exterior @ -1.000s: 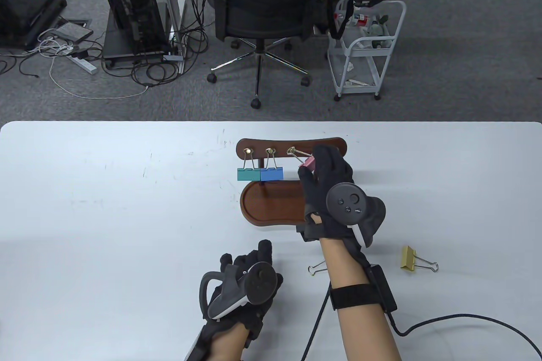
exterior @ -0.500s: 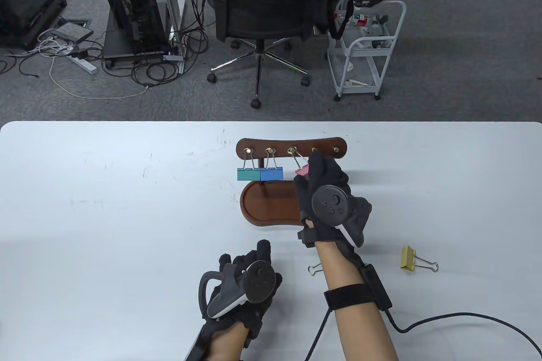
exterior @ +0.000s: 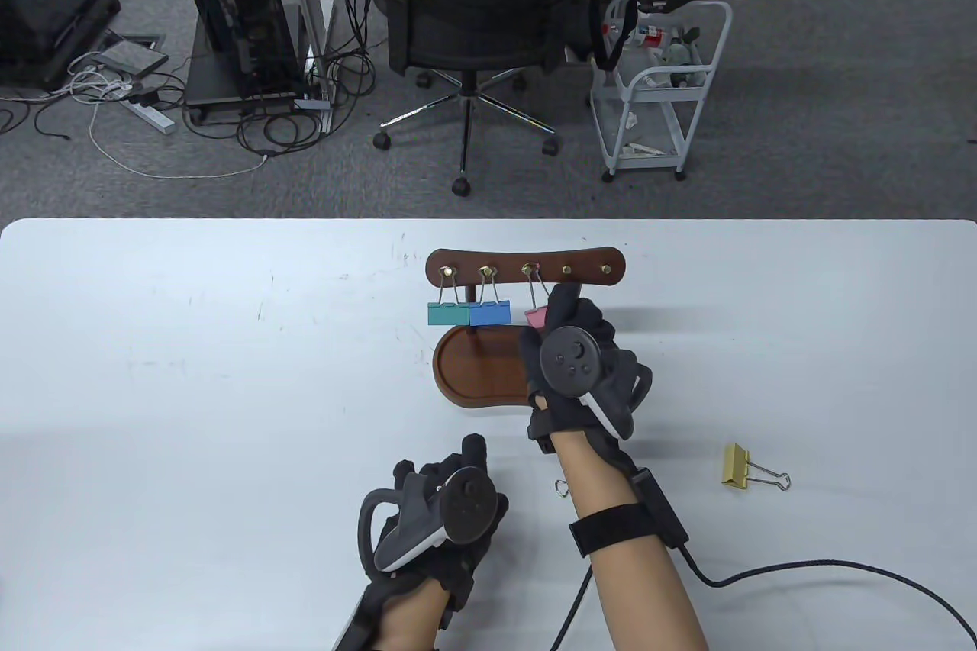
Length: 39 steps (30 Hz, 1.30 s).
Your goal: Hook binder clip onto key rack
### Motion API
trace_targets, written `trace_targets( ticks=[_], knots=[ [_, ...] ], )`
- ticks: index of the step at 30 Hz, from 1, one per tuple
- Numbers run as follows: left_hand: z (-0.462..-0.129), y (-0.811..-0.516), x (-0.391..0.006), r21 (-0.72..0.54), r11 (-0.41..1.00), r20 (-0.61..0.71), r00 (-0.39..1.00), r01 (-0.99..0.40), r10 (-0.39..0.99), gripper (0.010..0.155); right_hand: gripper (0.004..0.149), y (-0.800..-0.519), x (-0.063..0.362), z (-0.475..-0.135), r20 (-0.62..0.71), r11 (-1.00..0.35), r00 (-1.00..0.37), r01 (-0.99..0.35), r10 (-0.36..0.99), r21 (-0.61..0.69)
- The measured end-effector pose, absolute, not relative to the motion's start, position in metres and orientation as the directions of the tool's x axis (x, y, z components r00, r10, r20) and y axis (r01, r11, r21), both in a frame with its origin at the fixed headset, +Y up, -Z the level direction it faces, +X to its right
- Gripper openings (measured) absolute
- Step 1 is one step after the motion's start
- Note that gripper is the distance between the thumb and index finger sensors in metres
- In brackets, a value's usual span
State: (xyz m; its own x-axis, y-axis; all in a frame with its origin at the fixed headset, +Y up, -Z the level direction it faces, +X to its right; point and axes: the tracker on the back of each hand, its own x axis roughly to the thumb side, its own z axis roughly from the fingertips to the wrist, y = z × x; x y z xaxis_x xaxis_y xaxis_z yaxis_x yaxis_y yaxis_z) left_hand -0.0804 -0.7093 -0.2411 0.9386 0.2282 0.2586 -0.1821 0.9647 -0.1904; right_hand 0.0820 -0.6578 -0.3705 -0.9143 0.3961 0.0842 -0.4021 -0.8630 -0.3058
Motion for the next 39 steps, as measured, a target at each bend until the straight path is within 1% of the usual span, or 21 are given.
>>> trace_targets(
  ticks=[13, 21, 32, 39],
  knots=[
    [-0.241, -0.709, -0.080, -0.190, 0.966, 0.251, 0.942, -0.178, 0.223, 0.081, 0.082, -0.672, 0.070, -0.381, 0.051, -0.888, -0.930, -0.362, 0.363, -0.285],
    [-0.241, -0.709, -0.081, -0.195, 0.964, 0.245, 0.943, -0.178, 0.224, 0.081, 0.083, -0.678, 0.065, -0.385, 0.022, -0.919, -0.963, -0.263, 0.269, -0.294],
    [-0.241, -0.709, -0.082, -0.191, 0.964, 0.242, 0.943, -0.184, 0.228, 0.081, 0.083, -0.685, 0.069, -0.385, 0.034, -0.921, -0.961, -0.274, 0.275, -0.278],
    [-0.241, -0.709, -0.081, -0.187, 0.965, 0.246, 0.942, -0.184, 0.227, 0.081, 0.080, -0.680, 0.075, -0.381, 0.074, -0.904, -0.947, -0.321, 0.313, -0.283]
  ],
)
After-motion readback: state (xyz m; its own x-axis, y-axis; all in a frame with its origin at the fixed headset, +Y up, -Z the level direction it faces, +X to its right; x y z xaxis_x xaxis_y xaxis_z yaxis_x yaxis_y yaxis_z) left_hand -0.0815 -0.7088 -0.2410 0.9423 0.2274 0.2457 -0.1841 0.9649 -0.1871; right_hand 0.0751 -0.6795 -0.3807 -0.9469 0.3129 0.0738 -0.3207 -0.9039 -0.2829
